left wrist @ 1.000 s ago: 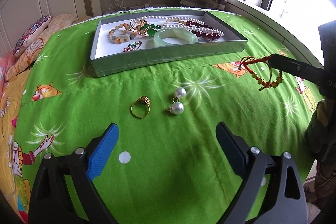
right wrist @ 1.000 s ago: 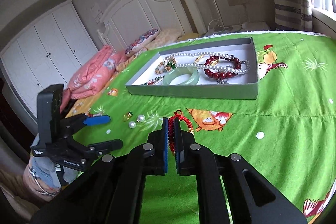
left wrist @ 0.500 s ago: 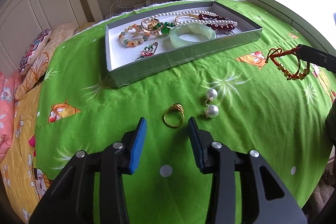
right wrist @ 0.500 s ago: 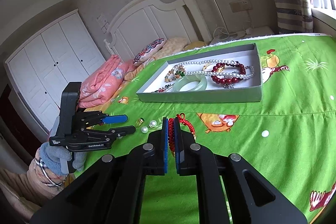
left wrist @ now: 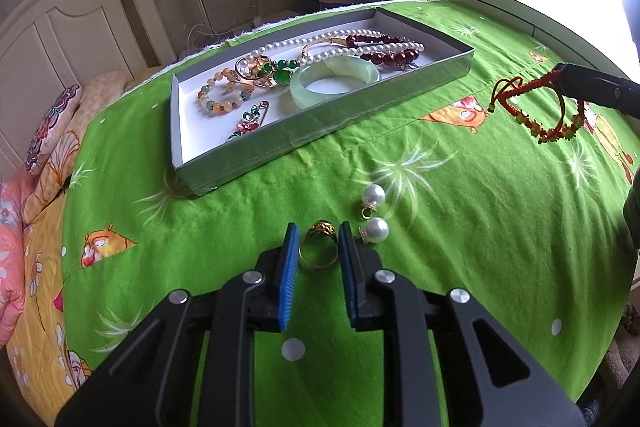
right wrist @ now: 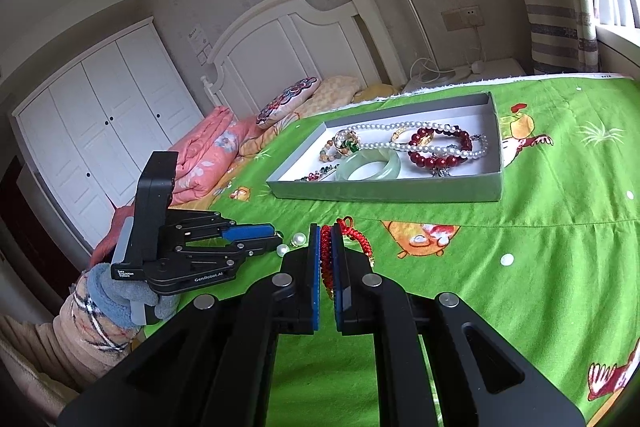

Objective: Organize jewelry
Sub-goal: 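Grasp the gold ring with the left tool while the right tool holds the red bracelet, then carry the gold ring and red string bracelet into the white box and release them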

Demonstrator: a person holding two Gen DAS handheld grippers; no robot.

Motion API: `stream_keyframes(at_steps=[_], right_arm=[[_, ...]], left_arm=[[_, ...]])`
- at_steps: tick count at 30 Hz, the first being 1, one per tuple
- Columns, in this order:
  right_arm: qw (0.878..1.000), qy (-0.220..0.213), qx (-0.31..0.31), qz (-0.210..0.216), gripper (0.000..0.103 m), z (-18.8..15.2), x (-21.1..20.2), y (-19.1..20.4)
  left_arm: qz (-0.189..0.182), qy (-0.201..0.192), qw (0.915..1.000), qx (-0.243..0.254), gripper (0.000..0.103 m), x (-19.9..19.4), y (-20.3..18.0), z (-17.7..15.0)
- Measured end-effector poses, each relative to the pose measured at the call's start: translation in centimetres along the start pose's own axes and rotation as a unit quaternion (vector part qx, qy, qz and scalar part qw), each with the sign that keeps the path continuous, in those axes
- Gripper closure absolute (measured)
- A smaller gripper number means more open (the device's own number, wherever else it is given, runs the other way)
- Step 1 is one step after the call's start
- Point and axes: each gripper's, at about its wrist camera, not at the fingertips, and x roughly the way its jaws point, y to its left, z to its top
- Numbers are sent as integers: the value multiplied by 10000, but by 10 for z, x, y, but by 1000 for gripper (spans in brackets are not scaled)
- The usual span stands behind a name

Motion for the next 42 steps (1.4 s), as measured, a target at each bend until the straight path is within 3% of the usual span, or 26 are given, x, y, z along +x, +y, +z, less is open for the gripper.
stream_keyframes(at_steps=[11, 21, 42], right_arm=[[9998, -120, -152, -90, 95, 12, -2, 8], [9990, -241, -247, -281, 95, 42, 7, 6], [9986, -225, 26, -486, 95, 85, 60, -16]], left_arm=[[254, -252, 9993, 81, 83, -16, -1, 21], [360, -405, 9985, -9, 83, -12, 8, 50], [313, -455, 9958, -735, 83, 23, 36, 100]])
